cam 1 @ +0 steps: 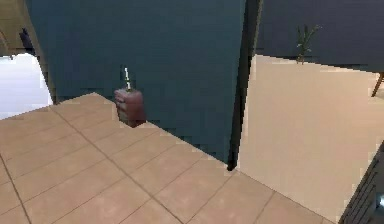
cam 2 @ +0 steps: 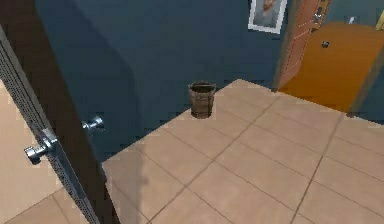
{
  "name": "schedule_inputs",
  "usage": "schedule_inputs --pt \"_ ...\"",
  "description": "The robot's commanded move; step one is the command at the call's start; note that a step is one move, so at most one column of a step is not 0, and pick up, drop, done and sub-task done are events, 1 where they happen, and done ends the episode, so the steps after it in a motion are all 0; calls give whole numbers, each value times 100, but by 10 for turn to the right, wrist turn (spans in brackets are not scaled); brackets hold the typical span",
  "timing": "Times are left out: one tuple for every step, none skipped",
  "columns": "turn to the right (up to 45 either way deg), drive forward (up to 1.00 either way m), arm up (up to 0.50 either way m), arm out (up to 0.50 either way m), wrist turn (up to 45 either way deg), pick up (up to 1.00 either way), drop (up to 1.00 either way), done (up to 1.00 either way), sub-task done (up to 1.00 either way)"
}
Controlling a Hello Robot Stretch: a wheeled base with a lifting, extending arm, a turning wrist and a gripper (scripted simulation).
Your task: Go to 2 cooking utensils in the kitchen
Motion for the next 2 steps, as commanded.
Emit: schedule_inputs --pt "0 55 0 0 0 0 0 0 0" --pt "450 0 0 0 0 0 0 0 0"
